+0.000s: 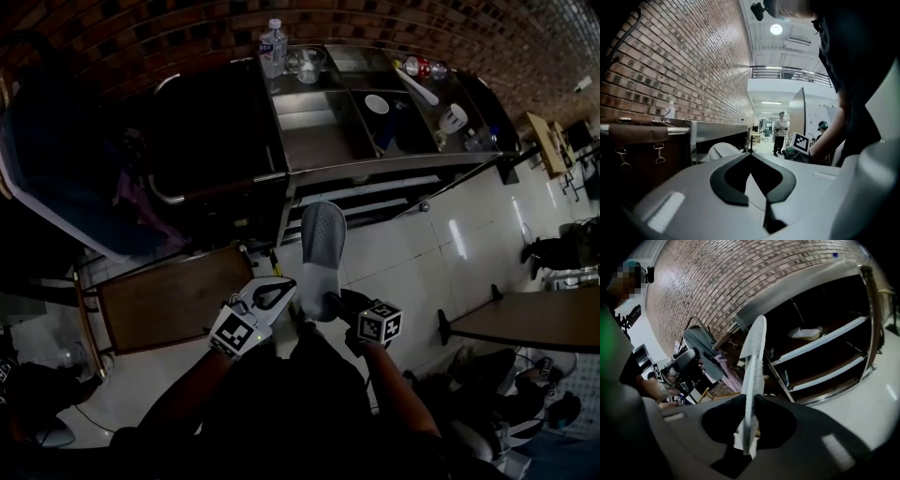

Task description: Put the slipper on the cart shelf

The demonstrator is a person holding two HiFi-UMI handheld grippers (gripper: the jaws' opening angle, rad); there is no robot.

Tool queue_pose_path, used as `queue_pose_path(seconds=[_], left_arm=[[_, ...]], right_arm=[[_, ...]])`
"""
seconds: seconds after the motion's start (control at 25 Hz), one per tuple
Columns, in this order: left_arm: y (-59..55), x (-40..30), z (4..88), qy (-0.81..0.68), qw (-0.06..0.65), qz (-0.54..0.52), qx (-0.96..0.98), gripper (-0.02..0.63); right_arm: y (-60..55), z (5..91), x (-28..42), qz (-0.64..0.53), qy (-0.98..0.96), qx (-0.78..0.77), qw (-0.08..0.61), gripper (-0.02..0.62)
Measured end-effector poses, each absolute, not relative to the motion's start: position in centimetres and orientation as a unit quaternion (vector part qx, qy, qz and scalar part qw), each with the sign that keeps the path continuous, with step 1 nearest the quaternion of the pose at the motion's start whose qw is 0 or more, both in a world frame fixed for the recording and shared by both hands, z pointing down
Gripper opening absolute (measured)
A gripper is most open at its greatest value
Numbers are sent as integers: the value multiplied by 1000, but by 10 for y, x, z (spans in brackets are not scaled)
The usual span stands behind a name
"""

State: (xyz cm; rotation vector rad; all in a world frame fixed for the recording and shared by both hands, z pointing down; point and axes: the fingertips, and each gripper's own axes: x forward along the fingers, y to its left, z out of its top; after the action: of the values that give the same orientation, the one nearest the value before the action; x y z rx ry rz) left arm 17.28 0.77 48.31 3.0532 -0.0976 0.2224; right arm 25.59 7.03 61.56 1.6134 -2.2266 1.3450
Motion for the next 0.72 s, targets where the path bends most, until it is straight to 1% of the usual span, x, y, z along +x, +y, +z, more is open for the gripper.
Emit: queue_pose_path(seconds=[0.24,0.52,0.72], left_arm=[[-10,199,493,-55,27,90,994,3],[-55,236,501,-119,49,94,987,5],[-83,259,502,-156,45,99,982,5]], right_arm=[[30,650,309,439,-731,520,61,63],[-48,680,357,441,-754,479,86,63],[-115,688,384,417,-776,467,74,63]])
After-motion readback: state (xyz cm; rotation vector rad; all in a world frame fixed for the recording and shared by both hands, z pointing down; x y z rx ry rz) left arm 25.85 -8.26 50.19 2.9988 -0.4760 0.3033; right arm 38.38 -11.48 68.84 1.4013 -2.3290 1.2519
